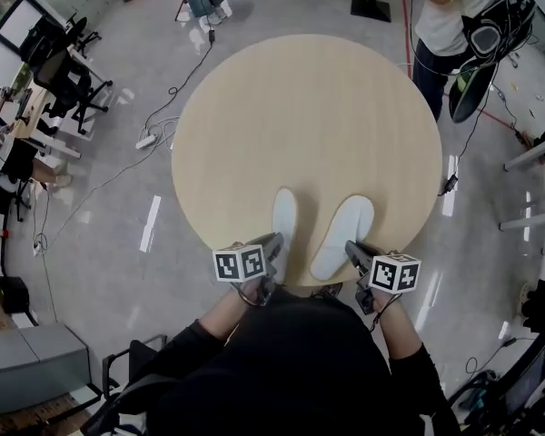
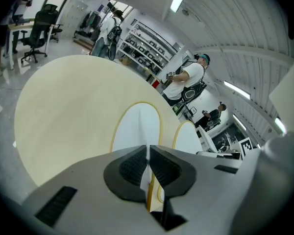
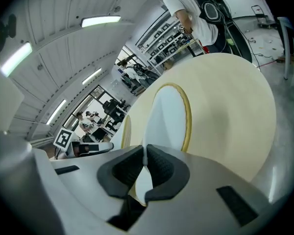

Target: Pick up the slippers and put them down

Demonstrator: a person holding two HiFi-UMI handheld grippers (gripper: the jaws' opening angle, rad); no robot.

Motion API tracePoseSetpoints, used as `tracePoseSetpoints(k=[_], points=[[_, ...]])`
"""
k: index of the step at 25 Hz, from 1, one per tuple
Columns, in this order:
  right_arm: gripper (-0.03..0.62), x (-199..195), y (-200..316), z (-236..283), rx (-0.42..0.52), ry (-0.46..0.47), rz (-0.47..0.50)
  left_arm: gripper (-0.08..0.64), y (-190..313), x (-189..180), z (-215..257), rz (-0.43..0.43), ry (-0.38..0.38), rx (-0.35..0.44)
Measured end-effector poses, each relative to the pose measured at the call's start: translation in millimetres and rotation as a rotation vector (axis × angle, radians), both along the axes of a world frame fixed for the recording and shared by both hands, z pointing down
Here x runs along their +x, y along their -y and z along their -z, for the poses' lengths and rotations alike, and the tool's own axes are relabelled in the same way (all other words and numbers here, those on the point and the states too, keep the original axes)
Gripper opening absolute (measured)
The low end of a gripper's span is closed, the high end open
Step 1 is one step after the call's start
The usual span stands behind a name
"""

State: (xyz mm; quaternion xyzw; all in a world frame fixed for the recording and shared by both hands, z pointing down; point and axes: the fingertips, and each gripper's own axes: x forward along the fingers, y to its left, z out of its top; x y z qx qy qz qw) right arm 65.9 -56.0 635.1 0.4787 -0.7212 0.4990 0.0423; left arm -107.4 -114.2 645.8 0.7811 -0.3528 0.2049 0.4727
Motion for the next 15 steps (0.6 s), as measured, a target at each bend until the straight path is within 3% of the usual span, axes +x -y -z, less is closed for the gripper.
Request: tracePoseSetpoints(k=[4, 10, 15], points=[[0.031, 31, -8, 1, 0.005, 0.022, 0.082, 0.038, -19, 23, -1, 0.067, -0.007, -0.002], [0.031, 36, 6, 7, 0.008, 0.056, 0.150, 0.038, -24, 15, 3, 0.106, 0.001, -0.016], [0.031, 22, 36, 14, -0.006, 0.052, 0.165, 0.038, 5, 3, 2, 0.098, -0.022, -0.032]])
